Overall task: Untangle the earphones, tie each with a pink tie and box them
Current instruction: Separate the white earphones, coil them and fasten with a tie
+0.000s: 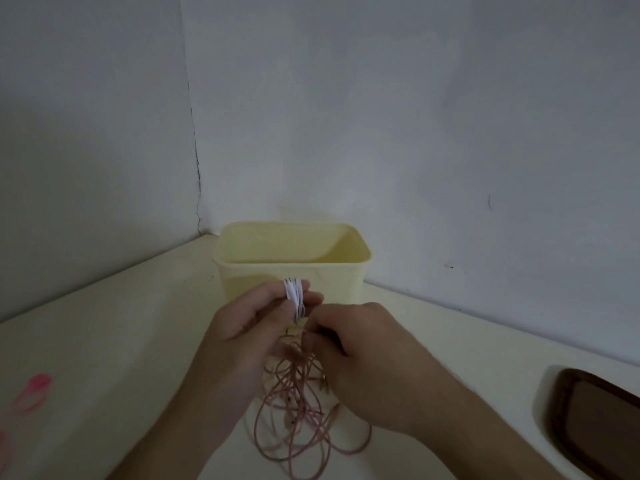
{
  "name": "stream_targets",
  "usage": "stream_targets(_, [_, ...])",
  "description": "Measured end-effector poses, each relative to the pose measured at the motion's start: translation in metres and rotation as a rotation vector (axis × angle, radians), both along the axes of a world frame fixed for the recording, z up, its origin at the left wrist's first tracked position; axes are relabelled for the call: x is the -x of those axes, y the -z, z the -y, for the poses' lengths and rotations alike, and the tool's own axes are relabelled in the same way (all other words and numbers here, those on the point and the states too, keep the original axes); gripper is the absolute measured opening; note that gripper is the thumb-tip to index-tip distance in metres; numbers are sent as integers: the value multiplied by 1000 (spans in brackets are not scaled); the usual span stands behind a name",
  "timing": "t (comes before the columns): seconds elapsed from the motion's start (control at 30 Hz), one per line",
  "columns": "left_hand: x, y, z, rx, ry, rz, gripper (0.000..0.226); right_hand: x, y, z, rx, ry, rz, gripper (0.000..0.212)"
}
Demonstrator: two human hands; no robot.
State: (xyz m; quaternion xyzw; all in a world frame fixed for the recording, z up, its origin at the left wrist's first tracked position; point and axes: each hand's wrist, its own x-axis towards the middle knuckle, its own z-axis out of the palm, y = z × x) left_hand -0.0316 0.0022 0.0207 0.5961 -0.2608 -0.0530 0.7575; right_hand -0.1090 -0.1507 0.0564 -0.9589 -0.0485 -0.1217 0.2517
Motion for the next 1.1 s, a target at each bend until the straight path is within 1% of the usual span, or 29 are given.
stream_targets(0.07, [1, 4, 3, -108, -2, 51, 16, 4, -7, 2, -5, -18, 54, 15])
stream_targets(0.13, [2, 6, 4, -149, 47, 51, 29, 6, -12, 6, -41, -7, 103, 19])
stream_targets(0.17, [3, 6, 4, -147, 81, 48, 36, 6, -13, 8, -84, 7, 129, 21])
stream_targets(0.23, [5, 3, 3, -113, 142, 36, 42, 5, -13, 11, -172, 33, 196, 20])
stream_targets(0.3, [7, 2, 1, -73, 214, 6, 41, 2, -11, 13, -214, 57, 248, 19])
stream_targets(0.37, [8, 1, -1, -45, 285, -29, 35, -2, -7, 15, -265, 76, 226, 19])
stream_targets(0.43, [9, 0, -1, -19, 309, -64, 30, -5, -3, 15, -290, 93, 182, 20])
stream_targets(0.57, [7, -1, 2, 12, 248, -67, 28, -5, -2, 15, -277, 67, 134, 20])
stream_targets(0.63, [4, 0, 1, 16, 226, -71, 30, -3, -3, 13, -360, -22, 100, 23])
stream_targets(0.7, [3, 0, -1, 17, 227, -83, 30, -2, -4, 10, -410, -88, 69, 18])
stream_targets(0.8, [3, -1, -3, 3, 221, -80, 28, -4, -1, 10, -394, -89, 89, 9])
stream_targets(0.93, [2, -2, -3, -1, 184, -91, 39, -2, 1, 8, -363, -59, 83, 21])
stream_targets(1.03, [2, -2, -3, -12, 172, -93, 38, -3, 3, 4, -401, -21, 112, 24])
stream_targets(1.1, [2, -3, -3, -23, 165, -95, 34, -4, 4, 2, -406, -3, 128, 24])
